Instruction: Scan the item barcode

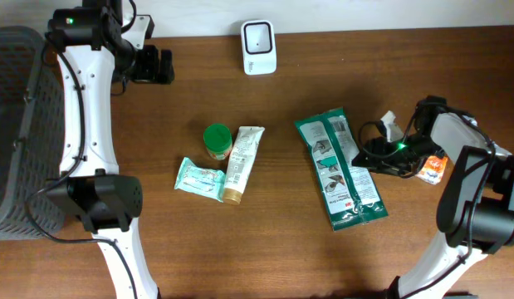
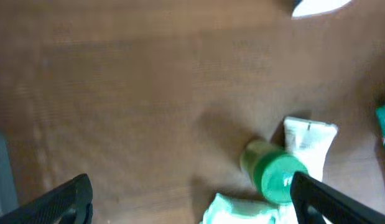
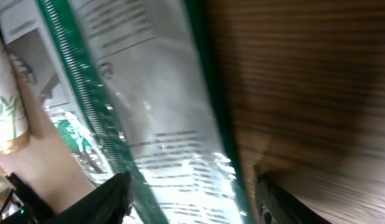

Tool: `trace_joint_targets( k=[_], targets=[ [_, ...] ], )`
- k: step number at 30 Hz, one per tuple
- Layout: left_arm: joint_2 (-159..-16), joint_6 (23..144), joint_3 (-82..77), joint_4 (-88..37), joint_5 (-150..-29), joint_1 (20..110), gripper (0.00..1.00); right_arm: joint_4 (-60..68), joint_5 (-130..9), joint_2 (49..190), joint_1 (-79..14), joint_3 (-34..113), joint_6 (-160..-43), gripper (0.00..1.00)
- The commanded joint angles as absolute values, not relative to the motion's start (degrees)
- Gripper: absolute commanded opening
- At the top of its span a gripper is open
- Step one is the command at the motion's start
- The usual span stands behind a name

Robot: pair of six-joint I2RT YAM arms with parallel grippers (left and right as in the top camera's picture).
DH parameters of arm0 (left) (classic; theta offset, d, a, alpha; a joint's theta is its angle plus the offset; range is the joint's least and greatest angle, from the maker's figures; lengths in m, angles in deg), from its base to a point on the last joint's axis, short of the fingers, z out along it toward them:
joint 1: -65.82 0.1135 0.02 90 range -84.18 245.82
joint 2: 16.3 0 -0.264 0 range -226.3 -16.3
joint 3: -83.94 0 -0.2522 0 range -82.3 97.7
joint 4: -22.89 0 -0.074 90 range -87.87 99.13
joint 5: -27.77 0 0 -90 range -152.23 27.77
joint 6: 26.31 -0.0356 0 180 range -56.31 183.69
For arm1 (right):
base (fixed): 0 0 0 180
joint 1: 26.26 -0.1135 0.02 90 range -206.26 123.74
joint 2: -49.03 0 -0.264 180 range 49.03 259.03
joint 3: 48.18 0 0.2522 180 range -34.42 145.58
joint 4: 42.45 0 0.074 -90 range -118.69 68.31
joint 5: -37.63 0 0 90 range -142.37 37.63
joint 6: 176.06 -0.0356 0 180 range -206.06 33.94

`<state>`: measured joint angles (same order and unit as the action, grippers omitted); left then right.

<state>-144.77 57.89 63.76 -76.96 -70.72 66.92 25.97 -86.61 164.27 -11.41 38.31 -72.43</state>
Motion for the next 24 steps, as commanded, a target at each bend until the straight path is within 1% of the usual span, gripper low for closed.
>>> trace_joint_targets(
  k=[1, 3, 5, 6, 8, 9, 10, 11, 12, 13, 14, 16, 21, 24],
  targets=[
    [-143.78, 57.82, 64.22, -72.28, -78.57, 66.57, 0.99, 25.83, -89.43, 164.92, -17.22, 37.19, -77.24, 0.54],
    [-143.78, 57.82, 64.22, -69.59, -88.21, 66.33, 0.99, 24.81, -89.45, 164.92, -22.05, 37.19, -82.03, 0.53],
    [-143.89, 57.80, 63.19, -68.02, -94.94, 65.20, 0.99, 21.66, -89.43, 164.92, -25.22, 37.19, -86.97, 0.51],
    [-143.89, 57.80, 61.35, -67.51, -94.98, 63.49, 0.96, 19.82, -89.41, 164.92, -25.85, 37.19, -89.53, 0.51],
    [-144.00, 57.80, 57.05, -65.96, -92.58, 59.49, 0.72, 17.33, -89.23, 164.92, -25.68, 37.19, -92.87, 0.51],
    [-144.02, 57.80, 55.45, -65.07, -91.68, 58.20, 0.66, 16.57, -89.21, 164.92, -25.48, 37.19, -93.72, 0.51],
    [-144.02, 57.80, 52.28, -63.10, -90.70, 55.84, 0.49, 15.71, -89.26, 164.92, -25.04, 37.19, -94.20, 0.50],
    [-144.02, 57.80, 49.96, -61.46, -90.70, 54.09, 0.40, 15.19, -89.23, 164.90, -24.37, 37.22, -94.44, 0.49],
    [-144.02, 57.80, 47.28, -59.14, -90.70, 52.17, 0.22, 15.15, -89.28, 164.90, -23.80, 37.22, -94.58, 0.47],
    [-144.02, 57.82, 45.13, -56.98, -90.72, 50.51, 0.07, 15.32, -89.26, 164.90, -23.19, 37.22, -94.55, 0.46],
    [-144.02, 57.80, 42.27, -53.87, -90.68, 48.13, 0.00, 15.87, -89.26, 164.90, -22.84, 37.19, -94.58, 0.44],
    [-144.07, 57.80, 37.62, -49.42, -90.70, 43.82, 0.00, 16.09, -89.26, 164.90, -22.84, 37.13, -96.26, 0.44],
    [-146.86, 59.15, 32.22, -48.74, -93.80, 37.90, 0.00, 16.09, -89.30, 164.90, -22.86, 37.09, -97.59, 0.43],
    [-150.52, 62.08, 31.71, -48.98, -94.00, 36.72, 0.00, 16.02, -89.47, 164.90, -22.86, 36.87, -98.60, 0.35]
  ],
)
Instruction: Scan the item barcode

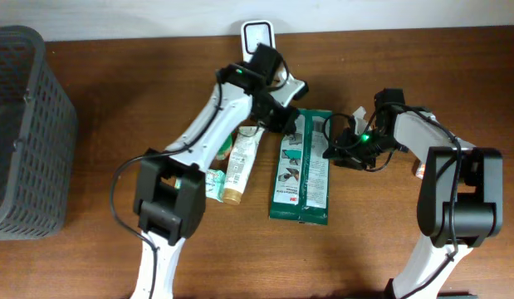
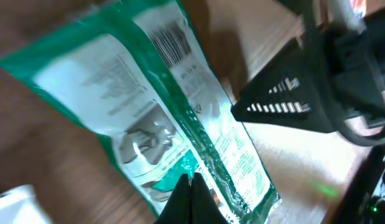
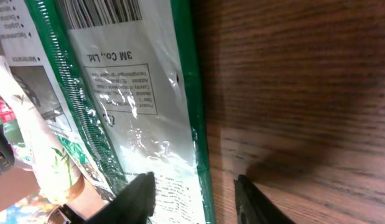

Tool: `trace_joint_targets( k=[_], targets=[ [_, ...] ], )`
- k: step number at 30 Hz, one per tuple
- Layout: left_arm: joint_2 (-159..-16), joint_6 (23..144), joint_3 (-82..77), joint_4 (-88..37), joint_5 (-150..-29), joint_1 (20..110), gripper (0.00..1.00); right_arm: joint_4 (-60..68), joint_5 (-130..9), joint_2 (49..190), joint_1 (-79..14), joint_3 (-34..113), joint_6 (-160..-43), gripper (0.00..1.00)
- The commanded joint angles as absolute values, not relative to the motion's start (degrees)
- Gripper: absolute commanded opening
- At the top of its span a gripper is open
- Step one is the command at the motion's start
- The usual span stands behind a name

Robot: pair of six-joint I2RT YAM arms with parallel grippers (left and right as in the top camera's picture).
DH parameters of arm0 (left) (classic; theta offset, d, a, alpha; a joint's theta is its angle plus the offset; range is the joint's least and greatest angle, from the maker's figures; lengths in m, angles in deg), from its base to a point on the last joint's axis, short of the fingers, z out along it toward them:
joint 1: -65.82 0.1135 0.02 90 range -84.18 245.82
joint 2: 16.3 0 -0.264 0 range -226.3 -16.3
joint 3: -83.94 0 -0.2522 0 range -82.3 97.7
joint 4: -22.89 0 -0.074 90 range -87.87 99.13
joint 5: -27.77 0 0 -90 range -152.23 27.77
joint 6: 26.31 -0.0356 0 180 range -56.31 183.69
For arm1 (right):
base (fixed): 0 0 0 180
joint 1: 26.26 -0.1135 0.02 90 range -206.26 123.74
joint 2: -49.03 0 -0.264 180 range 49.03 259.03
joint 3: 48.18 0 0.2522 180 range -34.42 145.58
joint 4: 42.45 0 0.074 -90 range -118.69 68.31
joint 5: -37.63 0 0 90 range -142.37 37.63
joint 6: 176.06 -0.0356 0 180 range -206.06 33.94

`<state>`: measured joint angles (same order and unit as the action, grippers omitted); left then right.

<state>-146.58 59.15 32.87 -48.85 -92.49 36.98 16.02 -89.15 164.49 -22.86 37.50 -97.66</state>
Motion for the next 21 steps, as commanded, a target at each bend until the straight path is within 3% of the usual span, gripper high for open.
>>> trace_joint_targets(
  k=[1, 13, 21],
  targets=[
    [-151.39, 62.89, 31.71, -49.22, -94.00, 36.74, 0.00, 16.02, -89.47, 164.90, -22.84, 36.85, -98.57, 0.35],
    [-158.27, 74.10, 31.71, -50.07, -94.50, 36.74, 0.00, 14.93, -90.81, 164.90, -22.86, 36.01, -99.06, 0.36],
    [-158.93, 76.99, 31.71, -50.07, -93.93, 36.78, 0.00, 4.63, -99.90, 164.90, -24.48, 28.67, -101.85, 0.37]
  ],
)
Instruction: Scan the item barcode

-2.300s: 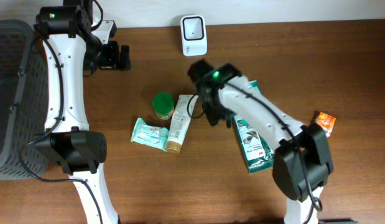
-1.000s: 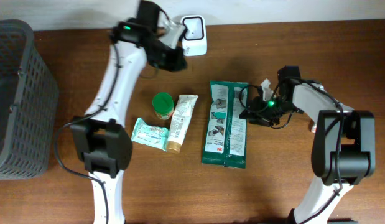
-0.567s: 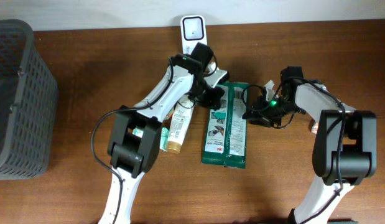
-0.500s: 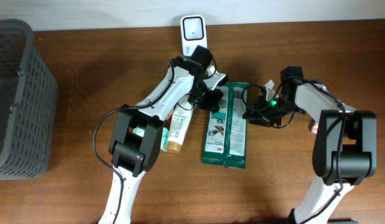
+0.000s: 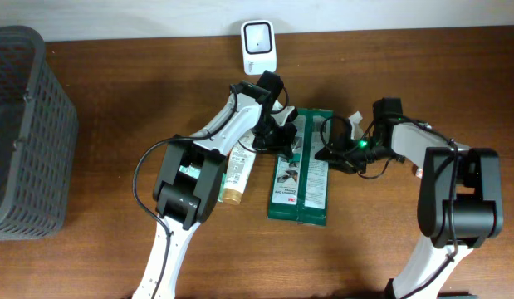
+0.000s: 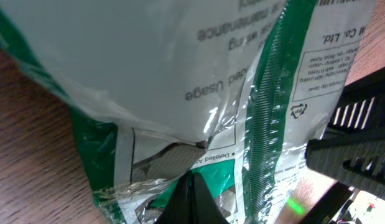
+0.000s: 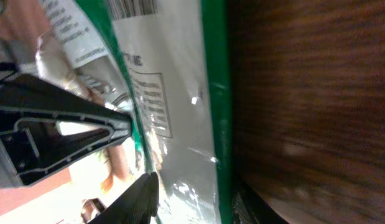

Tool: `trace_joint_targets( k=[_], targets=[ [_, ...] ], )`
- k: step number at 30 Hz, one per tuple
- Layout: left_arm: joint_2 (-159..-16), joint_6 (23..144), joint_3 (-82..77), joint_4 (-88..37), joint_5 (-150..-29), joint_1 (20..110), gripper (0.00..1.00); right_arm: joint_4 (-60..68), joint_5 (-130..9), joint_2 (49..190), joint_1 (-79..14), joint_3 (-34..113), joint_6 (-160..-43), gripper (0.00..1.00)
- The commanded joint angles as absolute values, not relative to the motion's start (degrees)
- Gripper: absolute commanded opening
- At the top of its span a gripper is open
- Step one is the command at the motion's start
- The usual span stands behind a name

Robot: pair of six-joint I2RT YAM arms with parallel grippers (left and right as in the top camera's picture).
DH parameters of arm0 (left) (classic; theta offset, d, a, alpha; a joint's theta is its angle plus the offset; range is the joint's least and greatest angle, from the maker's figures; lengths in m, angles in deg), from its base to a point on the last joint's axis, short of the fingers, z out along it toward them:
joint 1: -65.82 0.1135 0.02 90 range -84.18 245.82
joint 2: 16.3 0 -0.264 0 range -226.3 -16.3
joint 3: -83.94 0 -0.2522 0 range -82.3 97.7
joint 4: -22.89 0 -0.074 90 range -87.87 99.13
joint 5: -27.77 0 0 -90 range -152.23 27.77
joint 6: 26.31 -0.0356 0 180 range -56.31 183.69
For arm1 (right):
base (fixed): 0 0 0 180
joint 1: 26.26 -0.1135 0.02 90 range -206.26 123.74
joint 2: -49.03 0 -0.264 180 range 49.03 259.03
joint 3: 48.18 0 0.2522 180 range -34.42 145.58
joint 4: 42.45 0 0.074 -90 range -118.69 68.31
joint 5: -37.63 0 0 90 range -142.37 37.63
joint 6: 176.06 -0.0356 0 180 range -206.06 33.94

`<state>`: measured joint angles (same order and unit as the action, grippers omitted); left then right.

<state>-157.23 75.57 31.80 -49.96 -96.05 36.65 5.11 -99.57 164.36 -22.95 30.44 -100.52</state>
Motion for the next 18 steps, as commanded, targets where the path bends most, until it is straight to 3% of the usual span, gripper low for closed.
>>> trace_joint_targets(
  k=[1, 4, 11, 13, 18],
  targets=[
    [-158.93, 76.97, 31.71, -50.09, -93.93, 36.78, 0.00, 3.36, -101.52, 164.90, -25.28, 28.67, -101.79, 0.37],
    [-158.91, 76.97, 31.71, -50.09, -93.93, 36.78, 0.00, -1.51, -105.58, 164.81, -26.25, 28.71, -101.85, 0.29],
    [-158.93, 78.06, 31.71, -51.65, -94.41, 36.74, 0.00, -13.73, -105.89, 163.18, -26.14, 31.53, -107.45, 0.29],
    [-158.91, 78.06, 31.71, -51.62, -94.39, 36.74, 0.00, -11.19, -105.63, 163.18, -25.59, 31.51, -106.95, 0.30],
    [-158.93, 78.06, 31.71, -51.45, -94.37, 36.74, 0.00, 8.55, -104.95, 163.18, -21.68, 31.42, -88.78, 0.40]
  ],
)
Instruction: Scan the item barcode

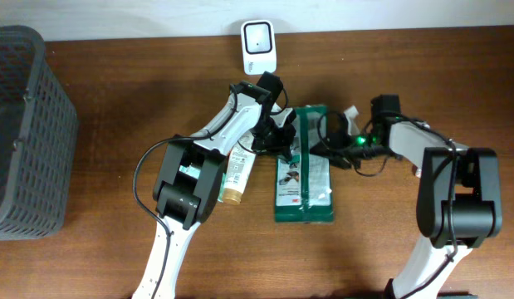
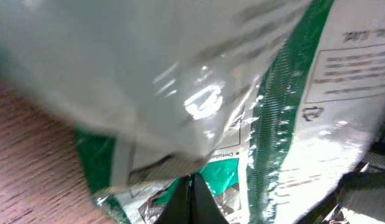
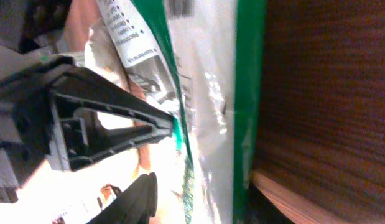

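A long green and white packet (image 1: 304, 178) lies lengthwise on the table below the white scanner (image 1: 258, 37). My left gripper (image 1: 281, 138) is shut and rests against the packet's upper left edge. In the left wrist view its closed tips (image 2: 192, 190) touch the crinkled packet (image 2: 285, 106). My right gripper (image 1: 324, 148) is at the packet's upper right edge. In the right wrist view it (image 3: 201, 186) stands open, with the packet's green border (image 3: 245, 93) between its fingers. The barcode is not legible in any view.
A cream tube (image 1: 240, 166) lies left of the packet, partly under the left arm. A grey mesh basket (image 1: 24, 124) stands at the far left. A small orange and white item (image 1: 420, 172) shows behind the right arm. The left gripper (image 3: 99, 124) shows in the right wrist view.
The packet has shifted slightly right and now lies straighter, its upper part looking narrower. Both grippers remain at its upper edges, the left shut and the right open.
First the left arm was far back at the left and the packet lay slanted near the open right gripper. Then the packet lay turned nearer the middle with both grippers at its top. Both grippers then closed in on its sides, and now it lies straight between them.
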Tool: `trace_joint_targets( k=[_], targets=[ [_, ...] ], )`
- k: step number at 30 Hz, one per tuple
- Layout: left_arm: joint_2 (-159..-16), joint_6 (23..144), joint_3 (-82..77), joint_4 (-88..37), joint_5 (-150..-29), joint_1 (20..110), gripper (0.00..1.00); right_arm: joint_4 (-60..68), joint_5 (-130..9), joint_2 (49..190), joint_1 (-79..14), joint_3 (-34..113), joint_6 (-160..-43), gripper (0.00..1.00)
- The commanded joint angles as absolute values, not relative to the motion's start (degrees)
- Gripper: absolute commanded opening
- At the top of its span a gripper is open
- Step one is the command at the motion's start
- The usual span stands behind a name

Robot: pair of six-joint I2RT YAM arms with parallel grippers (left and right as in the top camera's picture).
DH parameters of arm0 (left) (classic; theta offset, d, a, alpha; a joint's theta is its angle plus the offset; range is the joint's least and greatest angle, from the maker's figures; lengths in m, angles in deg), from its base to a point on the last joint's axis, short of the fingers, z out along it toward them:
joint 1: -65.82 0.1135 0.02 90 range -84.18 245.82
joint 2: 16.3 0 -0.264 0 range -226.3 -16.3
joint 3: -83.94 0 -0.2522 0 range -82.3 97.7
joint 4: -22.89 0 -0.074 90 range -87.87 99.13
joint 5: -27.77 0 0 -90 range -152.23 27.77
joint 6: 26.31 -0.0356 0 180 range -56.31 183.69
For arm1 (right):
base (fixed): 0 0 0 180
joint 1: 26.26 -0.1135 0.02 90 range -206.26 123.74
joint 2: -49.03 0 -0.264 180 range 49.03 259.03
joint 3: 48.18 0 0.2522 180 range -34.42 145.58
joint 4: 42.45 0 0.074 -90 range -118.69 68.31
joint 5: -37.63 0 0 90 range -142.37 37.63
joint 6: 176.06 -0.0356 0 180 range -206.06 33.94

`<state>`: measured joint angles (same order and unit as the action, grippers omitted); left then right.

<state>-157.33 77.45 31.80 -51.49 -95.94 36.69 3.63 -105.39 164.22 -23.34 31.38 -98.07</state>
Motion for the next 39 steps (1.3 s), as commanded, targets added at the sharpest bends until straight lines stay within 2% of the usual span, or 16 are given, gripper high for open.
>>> trace_joint_targets(
  k=[1, 6, 7, 8, 9, 13, 14, 15, 18, 24, 25, 26, 28, 31, 35, 39],
  targets=[
    [-158.91, 78.43, 31.71, -51.27, -94.35, 36.74, 0.00, 10.62, -102.17, 163.18, -21.92, 30.90, -88.00, 0.45],
    [-158.91, 78.47, 31.71, -51.30, -94.35, 36.74, 0.00, 12.41, -101.41, 163.20, -22.60, 28.32, -88.21, 0.50],
    [-158.93, 78.47, 31.71, -51.19, -94.37, 36.74, 0.00, 13.03, -101.43, 163.20, -22.60, 27.67, -88.30, 0.52],
    [-158.91, 78.47, 31.71, -51.12, -94.37, 36.74, 0.00, 13.09, -101.43, 163.20, -22.90, 26.18, -89.96, 0.61],
    [-158.93, 78.47, 31.71, -51.12, -94.37, 36.74, 0.00, 12.83, -101.43, 163.20, -23.69, 24.76, -92.35, 0.64],
    [-158.93, 78.47, 31.71, -51.12, -94.39, 36.74, 0.00, 10.71, -101.43, 163.20, -26.79, 24.23, -97.55, 0.64],
    [-158.93, 78.50, 31.71, -51.14, -94.41, 36.74, 0.00, 9.07, -101.82, 163.20, -27.47, 24.23, -99.32, 0.60],
    [-158.93, 78.69, 31.71, -51.14, -94.44, 36.74, 0.00, 6.03, -103.51, 163.20, -27.97, 24.23, -100.52, 0.48],
    [-158.93, 78.72, 31.71, -51.34, -96.10, 36.74, 0.00, -1.12, -108.42, 163.18, -27.54, 24.47, -100.61, 0.23],
    [-158.93, 78.91, 31.71, -52.10, -99.57, 36.74, 0.00, -4.13, -108.99, 163.15, -21.48, 27.01, -101.37, 0.21],
    [-158.91, 78.91, 31.71, -52.24, -99.59, 36.74, 0.00, -5.09, -108.97, 163.15, -21.24, 26.99, -101.37, 0.17],
    [-158.91, 78.91, 31.71, -52.41, -99.59, 36.72, 0.00, -6.32, -108.99, 163.15, -21.46, 26.99, -101.37, 0.07],
    [-158.91, 78.87, 31.74, -52.45, -99.53, 36.74, 0.00, -7.56, -108.95, 163.15, -22.51, 26.99, -101.35, 0.04],
    [-158.91, 78.37, 33.22, -53.33, -97.58, 37.15, 0.15, -7.96, -109.04, 163.15, -22.86, 26.99, -99.91, 0.04],
    [-158.78, 74.67, 46.99, -62.25, -91.00, 38.86, 0.24, -7.89, -109.63, 162.67, -22.79, 27.01, -98.31, 0.04],
    [-158.78, 72.99, 69.24, -71.12, -87.84, 41.48, 0.28, -4.98, -109.60, 156.92, -21.98, 27.01, -94.31, 0.04]
  ],
)
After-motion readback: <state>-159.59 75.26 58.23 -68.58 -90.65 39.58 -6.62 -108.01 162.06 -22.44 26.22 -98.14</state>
